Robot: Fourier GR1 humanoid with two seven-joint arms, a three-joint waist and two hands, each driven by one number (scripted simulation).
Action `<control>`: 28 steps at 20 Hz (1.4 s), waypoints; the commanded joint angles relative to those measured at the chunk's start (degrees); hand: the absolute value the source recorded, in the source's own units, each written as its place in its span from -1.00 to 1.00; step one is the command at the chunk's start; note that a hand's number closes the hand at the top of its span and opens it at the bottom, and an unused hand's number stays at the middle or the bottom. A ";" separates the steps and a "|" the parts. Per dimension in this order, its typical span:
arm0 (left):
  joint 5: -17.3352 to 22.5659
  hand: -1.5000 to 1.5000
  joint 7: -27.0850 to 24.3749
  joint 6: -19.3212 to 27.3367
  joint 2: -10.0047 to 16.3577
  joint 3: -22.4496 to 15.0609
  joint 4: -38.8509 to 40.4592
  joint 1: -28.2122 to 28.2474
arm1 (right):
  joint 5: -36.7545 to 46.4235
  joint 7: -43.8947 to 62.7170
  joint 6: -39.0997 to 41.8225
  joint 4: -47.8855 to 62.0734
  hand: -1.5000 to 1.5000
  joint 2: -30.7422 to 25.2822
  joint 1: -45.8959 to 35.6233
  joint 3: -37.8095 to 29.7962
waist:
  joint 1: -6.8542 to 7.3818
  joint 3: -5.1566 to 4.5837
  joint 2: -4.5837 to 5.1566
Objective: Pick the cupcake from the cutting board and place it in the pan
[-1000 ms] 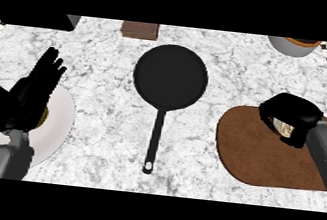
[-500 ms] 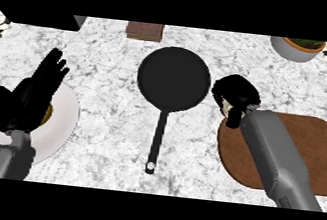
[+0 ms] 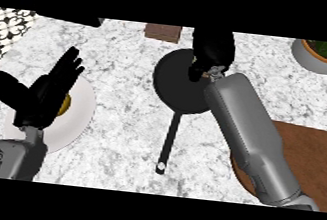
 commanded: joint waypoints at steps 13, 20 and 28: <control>-1.63 0.00 -0.77 1.85 -2.16 -0.94 2.62 -4.47 | -13.55 49.23 -6.94 2.76 1.00 0.66 -18.64 18.20 | 1.03 0.26 2.10; -1.45 0.00 -1.36 2.06 -1.46 0.62 3.05 -2.73 | -13.02 49.11 -18.74 6.85 1.00 0.65 -15.27 20.76 | -2.62 0.38 2.13; -0.38 0.00 0.26 1.30 1.10 3.15 -0.56 0.23 | -13.15 36.75 -29.78 13.57 1.00 0.65 -8.88 17.14 | -5.07 0.49 1.76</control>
